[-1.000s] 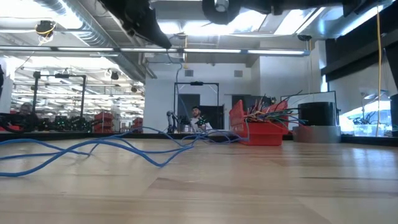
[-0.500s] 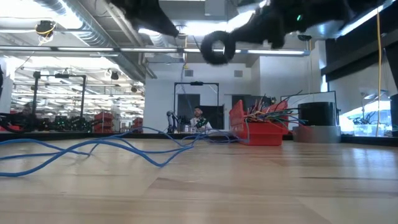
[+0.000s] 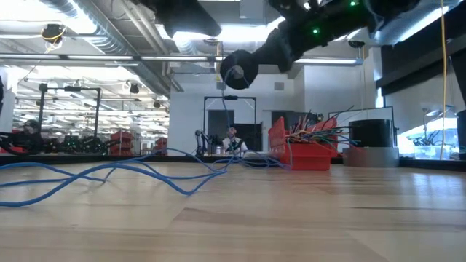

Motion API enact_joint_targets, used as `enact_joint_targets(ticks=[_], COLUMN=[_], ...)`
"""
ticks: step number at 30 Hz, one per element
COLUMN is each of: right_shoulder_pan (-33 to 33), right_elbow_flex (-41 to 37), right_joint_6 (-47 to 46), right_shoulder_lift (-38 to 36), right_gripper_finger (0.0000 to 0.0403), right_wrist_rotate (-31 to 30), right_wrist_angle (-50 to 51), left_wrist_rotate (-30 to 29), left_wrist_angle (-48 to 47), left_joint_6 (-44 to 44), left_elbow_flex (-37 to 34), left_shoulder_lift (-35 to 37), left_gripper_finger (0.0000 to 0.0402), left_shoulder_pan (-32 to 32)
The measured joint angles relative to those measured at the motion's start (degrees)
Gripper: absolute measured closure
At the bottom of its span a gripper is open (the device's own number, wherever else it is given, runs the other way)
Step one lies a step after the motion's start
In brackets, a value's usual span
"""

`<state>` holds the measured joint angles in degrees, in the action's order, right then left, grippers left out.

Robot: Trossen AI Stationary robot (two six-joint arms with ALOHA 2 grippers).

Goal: Coil cords
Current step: Coil the blue wire into the black spool

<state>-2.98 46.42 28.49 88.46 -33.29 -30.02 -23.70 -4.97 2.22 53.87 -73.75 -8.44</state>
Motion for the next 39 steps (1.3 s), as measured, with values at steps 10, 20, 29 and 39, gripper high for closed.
enact_joint_targets(ticks=[10, 20, 29, 39], right_shoulder_pan=[-0.03, 0.06, 0.04, 0.00], right_elbow_flex=[0.73, 1.27, 4.18, 4.91], right_joint_6=[-1.04, -8.96, -18.03, -14.68], right_shoulder_lift=[2.25, 2.35, 2.33, -4.49], right_gripper_finger=[0.0395, 0.0395, 0.0395, 0.0395], right_wrist_rotate=[-0.66, 2.53, 7.77, 6.98], right_wrist_angle=[-0.31, -5.87, -5.99, -5.87], left_wrist_rotate=[0.04, 1.57, 1.93, 1.30], left_wrist_angle=[11.29, 13.46, 14.94, 16.24], left_joint_6=[-2.38, -0.98, -0.94, -1.92], left_elbow_flex=[-0.07, -0.03, 0.02, 0.22], left_shoulder_lift=[-5.11, -8.54, -9.69, -10.61], left_gripper_finger=[0.0398, 0.0398, 0.0392, 0.0399], left_shoulder_pan=[1.44, 4.14, 4.43, 6.16])
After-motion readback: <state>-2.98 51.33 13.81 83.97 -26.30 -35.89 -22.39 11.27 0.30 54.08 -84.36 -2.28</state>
